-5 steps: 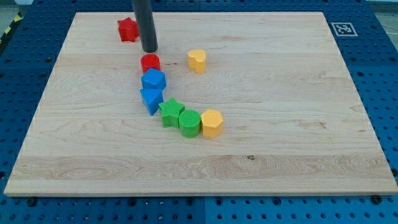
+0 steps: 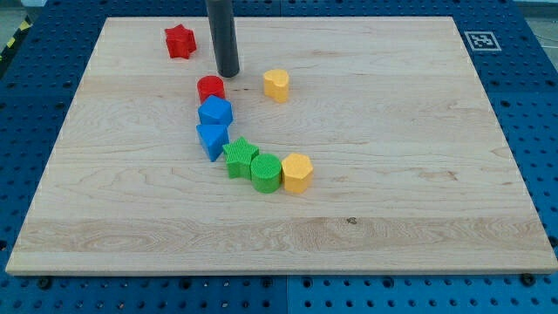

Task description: Move the yellow heart diagonal to the yellow hexagon

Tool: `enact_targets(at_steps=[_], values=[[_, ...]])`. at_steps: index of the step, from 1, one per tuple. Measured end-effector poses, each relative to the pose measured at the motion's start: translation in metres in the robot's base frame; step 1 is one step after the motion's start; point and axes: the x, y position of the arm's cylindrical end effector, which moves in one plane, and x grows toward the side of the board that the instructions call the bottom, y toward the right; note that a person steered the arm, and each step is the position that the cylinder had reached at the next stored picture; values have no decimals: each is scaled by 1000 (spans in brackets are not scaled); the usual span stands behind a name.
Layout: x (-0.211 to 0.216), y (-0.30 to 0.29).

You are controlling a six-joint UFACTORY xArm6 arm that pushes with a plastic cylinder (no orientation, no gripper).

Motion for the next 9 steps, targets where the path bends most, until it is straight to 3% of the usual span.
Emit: enact_targets(at_steps=[4, 9], values=[[20, 4], [27, 90]])
